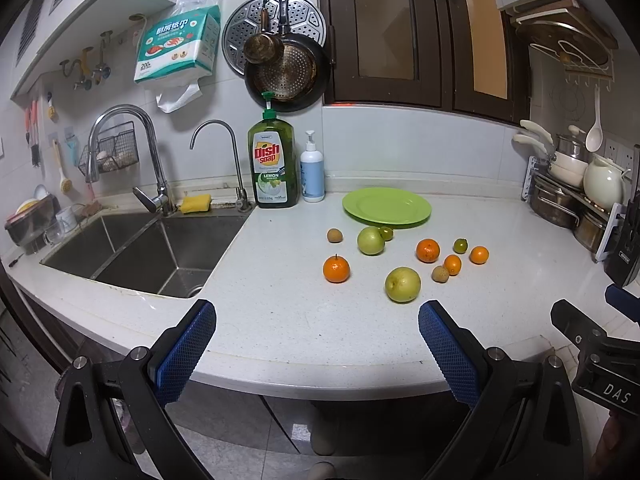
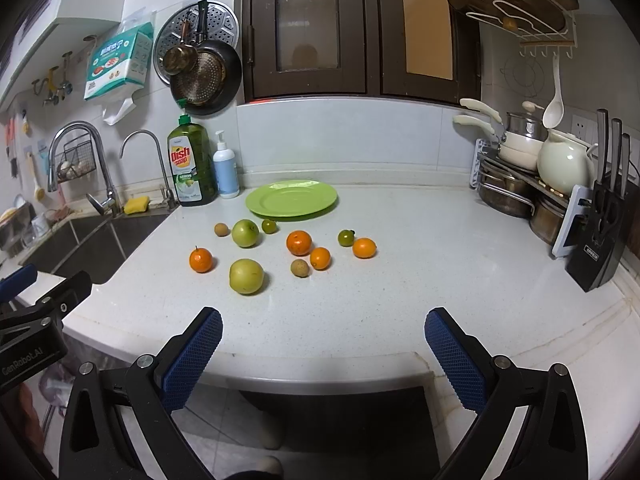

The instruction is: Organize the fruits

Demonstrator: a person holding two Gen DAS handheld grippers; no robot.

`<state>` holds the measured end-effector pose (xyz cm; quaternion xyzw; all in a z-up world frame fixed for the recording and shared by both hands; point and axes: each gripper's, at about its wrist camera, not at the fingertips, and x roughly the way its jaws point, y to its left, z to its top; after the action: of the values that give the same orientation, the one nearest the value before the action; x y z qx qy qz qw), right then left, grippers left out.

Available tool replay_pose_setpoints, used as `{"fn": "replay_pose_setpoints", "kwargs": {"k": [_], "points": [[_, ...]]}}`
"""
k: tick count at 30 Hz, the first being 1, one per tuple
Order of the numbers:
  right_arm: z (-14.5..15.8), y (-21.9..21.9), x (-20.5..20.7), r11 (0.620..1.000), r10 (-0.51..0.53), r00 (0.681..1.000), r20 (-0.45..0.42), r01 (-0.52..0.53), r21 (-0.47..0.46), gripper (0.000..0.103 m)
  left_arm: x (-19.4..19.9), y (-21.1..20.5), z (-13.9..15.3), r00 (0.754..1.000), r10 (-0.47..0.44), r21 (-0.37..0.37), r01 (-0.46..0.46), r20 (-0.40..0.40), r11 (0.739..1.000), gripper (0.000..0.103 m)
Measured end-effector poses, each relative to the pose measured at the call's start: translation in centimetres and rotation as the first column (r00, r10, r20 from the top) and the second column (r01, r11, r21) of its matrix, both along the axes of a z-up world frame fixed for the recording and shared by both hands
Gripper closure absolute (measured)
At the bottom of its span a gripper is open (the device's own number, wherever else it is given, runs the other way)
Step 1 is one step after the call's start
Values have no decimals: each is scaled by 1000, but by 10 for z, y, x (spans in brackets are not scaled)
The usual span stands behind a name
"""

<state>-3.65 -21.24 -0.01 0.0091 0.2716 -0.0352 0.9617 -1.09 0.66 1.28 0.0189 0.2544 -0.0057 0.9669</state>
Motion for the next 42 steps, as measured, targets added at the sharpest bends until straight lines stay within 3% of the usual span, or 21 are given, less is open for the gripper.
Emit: {"fn": "replay_pose_setpoints", "kwargs": {"k": [30,42], "points": [[-3,2,1,1000,3,1000,0,-3,0,0,0,-1,1,1000,1,1,-1,3,1000,0],[-5,7,14,1000,14,1000,-12,-14,4,1,18,4,-3,1000,-5,28,5,-17,1000,1]]}}
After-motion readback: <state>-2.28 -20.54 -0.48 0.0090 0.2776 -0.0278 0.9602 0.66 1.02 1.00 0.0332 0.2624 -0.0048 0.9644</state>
